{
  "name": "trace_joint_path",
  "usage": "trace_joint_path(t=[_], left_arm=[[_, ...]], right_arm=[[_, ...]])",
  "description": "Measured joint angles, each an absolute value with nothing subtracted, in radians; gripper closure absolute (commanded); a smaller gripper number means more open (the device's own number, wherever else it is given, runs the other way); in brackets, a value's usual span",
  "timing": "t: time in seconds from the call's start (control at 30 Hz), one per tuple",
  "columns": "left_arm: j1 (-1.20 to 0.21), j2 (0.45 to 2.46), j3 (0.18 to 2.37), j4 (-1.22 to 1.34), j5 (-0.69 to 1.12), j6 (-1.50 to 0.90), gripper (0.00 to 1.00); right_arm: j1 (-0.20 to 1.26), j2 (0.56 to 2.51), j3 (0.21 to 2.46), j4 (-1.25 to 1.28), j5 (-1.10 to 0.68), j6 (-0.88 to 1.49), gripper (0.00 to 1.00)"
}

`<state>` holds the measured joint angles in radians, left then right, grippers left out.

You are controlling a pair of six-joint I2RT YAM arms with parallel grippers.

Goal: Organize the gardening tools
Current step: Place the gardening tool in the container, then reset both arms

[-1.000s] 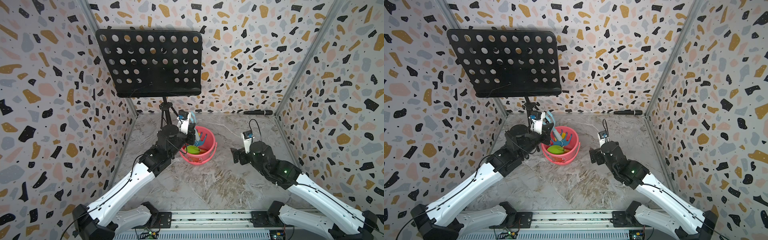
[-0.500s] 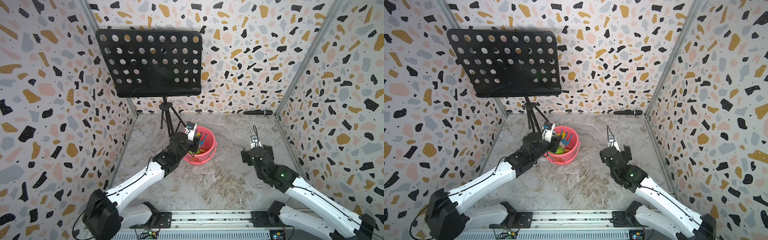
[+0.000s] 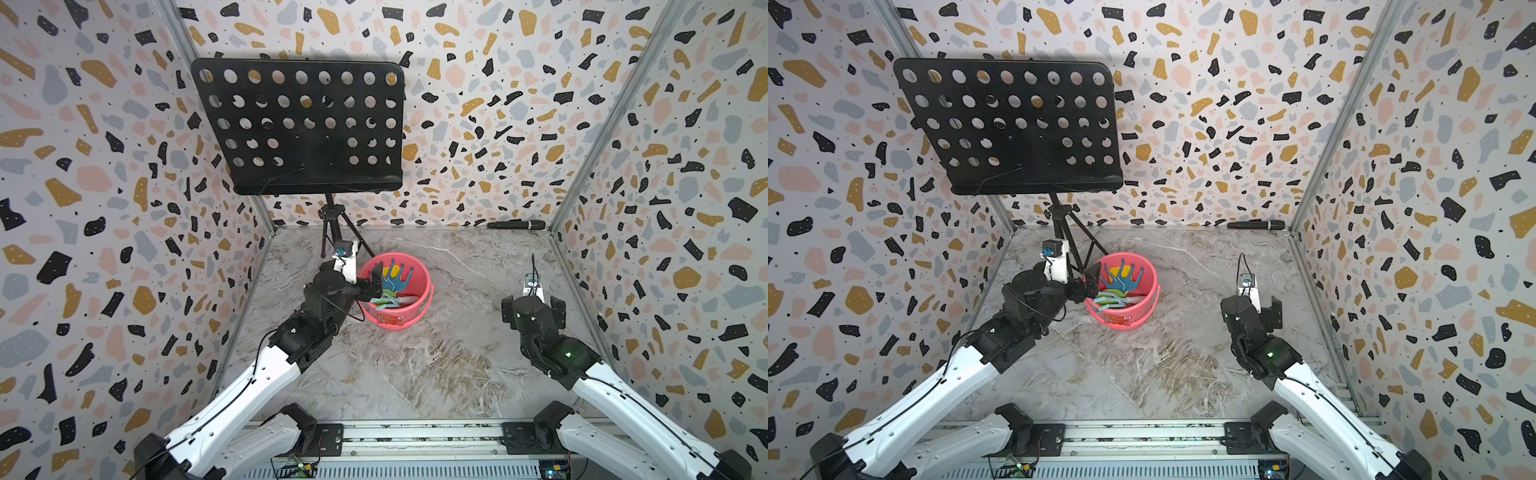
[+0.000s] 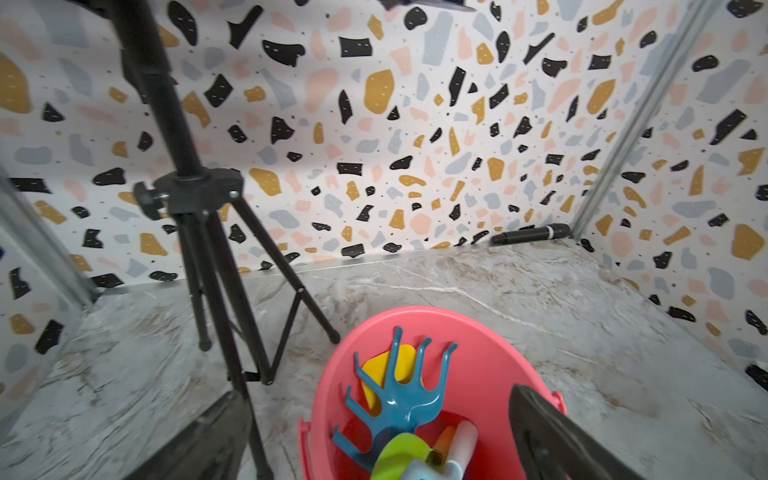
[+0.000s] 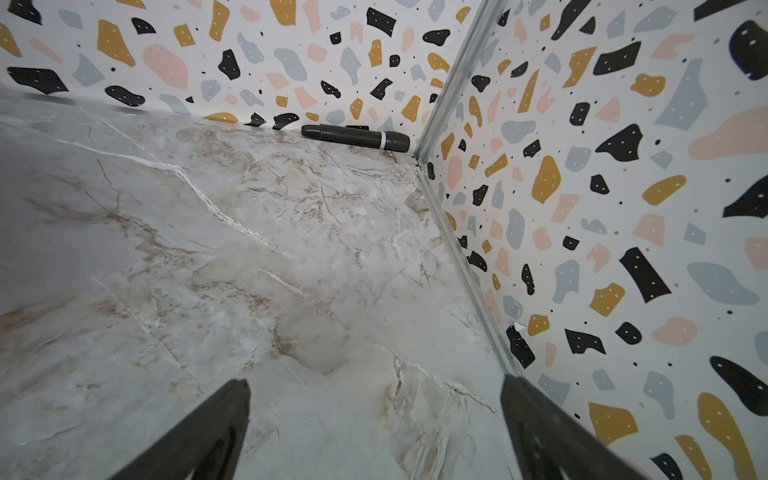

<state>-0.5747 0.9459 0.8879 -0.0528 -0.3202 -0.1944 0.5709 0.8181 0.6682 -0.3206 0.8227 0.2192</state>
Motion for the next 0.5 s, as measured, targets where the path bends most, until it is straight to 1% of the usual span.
trace_joint_path(t=[0.27,0.5], left_arm=[[-0.456,0.919,0.9,-0.196,-0.394,-0.237,0.01],[-0.358,0.915,0.861,-0.233,-0.463,-0.264,0.01]], right_arm=[[0.501,0.857,0.636,-0.26,0.785,0.215,0.0],[0.442,0.859,0.49,-0.092,0.741,0.179,0.0]])
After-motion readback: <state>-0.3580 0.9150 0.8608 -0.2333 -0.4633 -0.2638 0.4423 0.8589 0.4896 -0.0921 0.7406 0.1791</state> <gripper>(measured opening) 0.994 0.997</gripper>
